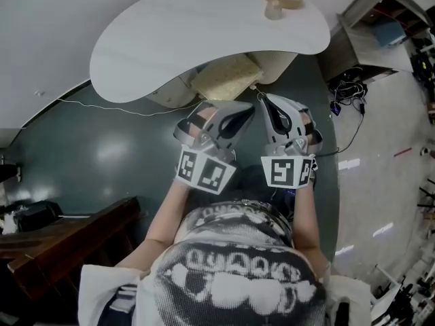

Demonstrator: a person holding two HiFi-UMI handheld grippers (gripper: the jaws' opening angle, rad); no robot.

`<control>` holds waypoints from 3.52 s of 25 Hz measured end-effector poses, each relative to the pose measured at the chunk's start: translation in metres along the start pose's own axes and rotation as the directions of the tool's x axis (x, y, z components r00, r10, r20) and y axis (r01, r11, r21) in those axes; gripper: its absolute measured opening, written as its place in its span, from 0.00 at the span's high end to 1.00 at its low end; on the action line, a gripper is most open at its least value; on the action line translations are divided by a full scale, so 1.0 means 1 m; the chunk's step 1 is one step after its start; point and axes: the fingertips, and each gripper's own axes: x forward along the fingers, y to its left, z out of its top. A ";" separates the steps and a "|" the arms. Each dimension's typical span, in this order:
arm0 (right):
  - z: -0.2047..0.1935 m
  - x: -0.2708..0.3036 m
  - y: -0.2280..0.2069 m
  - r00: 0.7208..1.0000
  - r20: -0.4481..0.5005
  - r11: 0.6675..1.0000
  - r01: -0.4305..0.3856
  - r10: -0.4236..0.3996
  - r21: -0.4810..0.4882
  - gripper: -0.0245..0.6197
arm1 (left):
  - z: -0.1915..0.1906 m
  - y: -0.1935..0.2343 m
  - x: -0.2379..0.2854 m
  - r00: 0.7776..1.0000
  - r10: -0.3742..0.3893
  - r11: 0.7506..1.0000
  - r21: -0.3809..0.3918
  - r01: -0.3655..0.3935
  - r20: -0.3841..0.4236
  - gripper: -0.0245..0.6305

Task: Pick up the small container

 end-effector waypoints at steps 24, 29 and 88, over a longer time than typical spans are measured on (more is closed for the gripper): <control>-0.092 0.056 -0.089 0.997 0.049 0.998 -0.069 0.068 0.013 0.95 | -0.011 0.048 0.113 0.991 0.096 0.995 -0.017 -0.097 -0.090 0.96; -0.131 0.068 -0.127 0.988 0.085 0.991 -0.133 0.132 0.001 0.95 | -0.004 0.066 0.168 0.978 0.161 0.985 -0.036 -0.167 -0.135 0.96; -0.284 0.268 -0.185 0.931 0.062 0.922 -0.364 0.359 0.133 0.78 | -0.067 0.162 0.334 0.951 0.179 0.980 -0.038 -0.194 -0.251 0.95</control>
